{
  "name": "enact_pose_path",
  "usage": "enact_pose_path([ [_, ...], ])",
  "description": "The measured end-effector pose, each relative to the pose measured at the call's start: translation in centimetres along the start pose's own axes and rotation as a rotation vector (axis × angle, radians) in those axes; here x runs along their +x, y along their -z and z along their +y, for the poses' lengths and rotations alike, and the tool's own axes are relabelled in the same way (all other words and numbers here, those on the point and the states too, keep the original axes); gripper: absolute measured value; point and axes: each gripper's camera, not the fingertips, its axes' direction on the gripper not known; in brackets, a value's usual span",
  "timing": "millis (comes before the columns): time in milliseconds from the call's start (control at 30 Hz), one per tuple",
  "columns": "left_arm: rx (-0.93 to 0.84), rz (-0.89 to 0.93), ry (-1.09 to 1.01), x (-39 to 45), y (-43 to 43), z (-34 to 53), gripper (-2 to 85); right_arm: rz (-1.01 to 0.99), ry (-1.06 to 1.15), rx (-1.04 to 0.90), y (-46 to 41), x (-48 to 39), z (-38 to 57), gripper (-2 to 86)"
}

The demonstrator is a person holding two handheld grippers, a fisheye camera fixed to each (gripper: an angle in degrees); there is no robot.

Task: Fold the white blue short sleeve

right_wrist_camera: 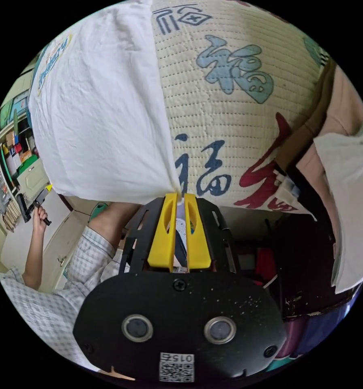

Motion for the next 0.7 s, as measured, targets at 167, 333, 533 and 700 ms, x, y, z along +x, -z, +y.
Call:
enact_pose_path([
  [167, -0.126, 0.023, -0.093, 1.9, -2.1, -0.4, 1.0, -0.090, 0.095, -0.084, -1.3, -3.2, 1.0, 0.1],
  [333, -0.126, -0.026, -0.090, 4.1, -1.6, -0.6, -0.3, 0.202, 0.027, -0.162, -3.6, -6.5, 2.5, -0.5],
  [533, -0.084, 0.021, -0.042, 6.2, -1.2, -0.4, 0.8, 0.138, -0.097, -0.121, -3.0, -6.6, 5.7, -0.5],
  [700, -0.080, 0.046, -0.019, 9.0, -2.3, -1.2, 5.8, 0.025, -0.075, 0.081, 1.0, -9.3, 5.1, -0.6],
])
